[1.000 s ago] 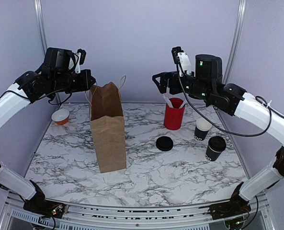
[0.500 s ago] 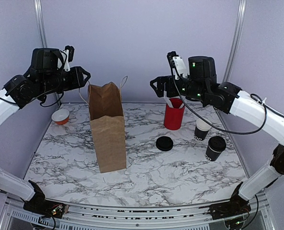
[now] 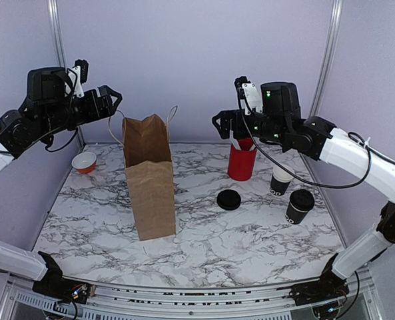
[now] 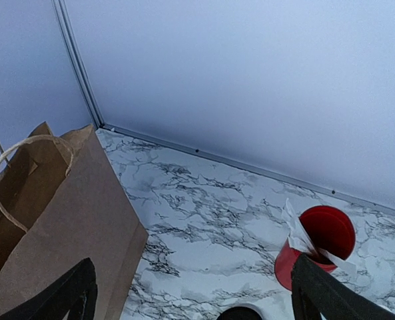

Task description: Pack the takeout coffee

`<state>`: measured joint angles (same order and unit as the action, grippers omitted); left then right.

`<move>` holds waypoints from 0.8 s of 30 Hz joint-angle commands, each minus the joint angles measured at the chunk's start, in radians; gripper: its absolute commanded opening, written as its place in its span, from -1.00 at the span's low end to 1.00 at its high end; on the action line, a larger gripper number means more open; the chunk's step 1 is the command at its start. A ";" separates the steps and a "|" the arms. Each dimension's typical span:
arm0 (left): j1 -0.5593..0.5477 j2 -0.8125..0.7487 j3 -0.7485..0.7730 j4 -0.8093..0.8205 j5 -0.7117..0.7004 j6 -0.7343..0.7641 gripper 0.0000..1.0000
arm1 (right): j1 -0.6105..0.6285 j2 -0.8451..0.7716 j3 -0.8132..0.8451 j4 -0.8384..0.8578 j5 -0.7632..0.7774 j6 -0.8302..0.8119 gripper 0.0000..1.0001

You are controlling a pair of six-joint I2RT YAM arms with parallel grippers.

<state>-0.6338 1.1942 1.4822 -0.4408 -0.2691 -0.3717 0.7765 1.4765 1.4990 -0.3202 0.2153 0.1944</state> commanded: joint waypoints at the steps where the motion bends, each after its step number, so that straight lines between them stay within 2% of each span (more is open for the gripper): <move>1: 0.006 -0.037 -0.013 0.043 -0.033 0.009 0.83 | -0.006 -0.047 -0.025 -0.003 0.045 0.019 0.97; 4: 0.005 -0.055 -0.023 0.050 -0.050 0.006 0.98 | -0.006 -0.054 -0.032 -0.011 0.062 0.016 0.97; 16: 0.006 -0.116 -0.065 0.076 -0.125 0.010 0.98 | -0.014 -0.103 -0.076 -0.079 0.145 0.040 0.99; 24: 0.006 -0.161 -0.107 0.101 -0.172 0.010 0.98 | -0.097 -0.186 -0.166 -0.182 0.144 0.129 0.99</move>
<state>-0.6312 1.0626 1.3949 -0.3874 -0.4004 -0.3706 0.7189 1.3426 1.3579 -0.4309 0.3382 0.2634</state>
